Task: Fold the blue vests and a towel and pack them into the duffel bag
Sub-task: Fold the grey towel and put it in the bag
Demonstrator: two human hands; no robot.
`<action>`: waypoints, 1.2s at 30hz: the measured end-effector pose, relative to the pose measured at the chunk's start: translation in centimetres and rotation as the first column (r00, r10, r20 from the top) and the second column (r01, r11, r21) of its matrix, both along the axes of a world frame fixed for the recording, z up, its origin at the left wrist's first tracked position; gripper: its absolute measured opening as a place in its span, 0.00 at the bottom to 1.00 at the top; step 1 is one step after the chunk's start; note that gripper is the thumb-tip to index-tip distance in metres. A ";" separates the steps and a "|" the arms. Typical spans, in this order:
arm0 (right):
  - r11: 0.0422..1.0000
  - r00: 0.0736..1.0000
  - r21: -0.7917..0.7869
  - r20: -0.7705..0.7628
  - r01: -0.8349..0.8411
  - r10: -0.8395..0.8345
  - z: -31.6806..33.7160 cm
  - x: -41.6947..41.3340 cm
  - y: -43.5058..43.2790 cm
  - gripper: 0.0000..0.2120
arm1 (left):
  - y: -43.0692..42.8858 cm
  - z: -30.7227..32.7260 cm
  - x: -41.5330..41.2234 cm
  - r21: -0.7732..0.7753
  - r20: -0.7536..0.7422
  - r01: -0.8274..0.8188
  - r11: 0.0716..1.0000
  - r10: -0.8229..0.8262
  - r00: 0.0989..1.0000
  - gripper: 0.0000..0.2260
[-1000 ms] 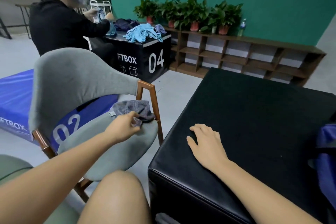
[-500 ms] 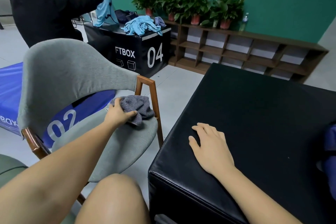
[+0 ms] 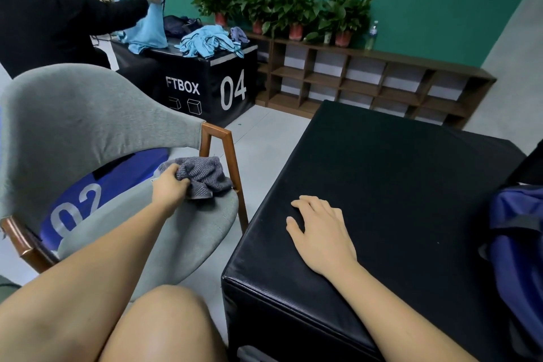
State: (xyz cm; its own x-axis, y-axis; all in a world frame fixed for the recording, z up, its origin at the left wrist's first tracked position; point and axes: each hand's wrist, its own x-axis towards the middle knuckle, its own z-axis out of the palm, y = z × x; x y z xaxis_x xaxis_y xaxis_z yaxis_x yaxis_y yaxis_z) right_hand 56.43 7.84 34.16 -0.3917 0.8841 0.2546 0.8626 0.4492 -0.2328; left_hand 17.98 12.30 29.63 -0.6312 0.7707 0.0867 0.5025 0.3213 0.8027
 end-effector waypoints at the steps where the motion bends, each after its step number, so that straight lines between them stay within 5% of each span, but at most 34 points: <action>1: 1.000 1.000 0.000 -0.003 -0.001 0.001 0.0 0.0 0.0 0.22 | -0.1 0.9 0.4 0.039 0.021 0.001 0.999 -0.002 1.000 0.09; 8: 0.999 0.998 -0.041 -0.054 -0.028 0.025 0.7 0.3 -0.2 0.20 | -1.1 8.8 4.1 0.202 0.027 0.046 0.978 -0.052 0.998 0.03; 18: 0.981 0.907 -0.185 -0.419 -0.058 -0.025 3.7 3.5 -0.5 0.16 | -4.2 19.8 11.8 0.430 -0.038 0.300 0.852 -0.315 0.948 0.05; 26: 0.995 0.760 -0.098 -0.648 -0.030 -0.041 11.1 9.8 -2.9 0.20 | -5.9 26.0 22.1 0.577 0.053 0.528 0.623 -0.674 0.737 0.09; 32: 0.999 0.627 -0.042 -0.777 0.034 -0.054 14.5 14.7 -5.2 0.38 | -6.5 26.4 29.4 0.618 0.282 0.565 0.547 -0.824 0.491 0.13; 36: 0.997 0.675 -0.029 -0.734 0.075 -0.072 14.3 16.6 -6.3 0.16 | -7.2 24.4 33.6 0.565 0.301 0.631 0.531 -0.845 0.442 0.12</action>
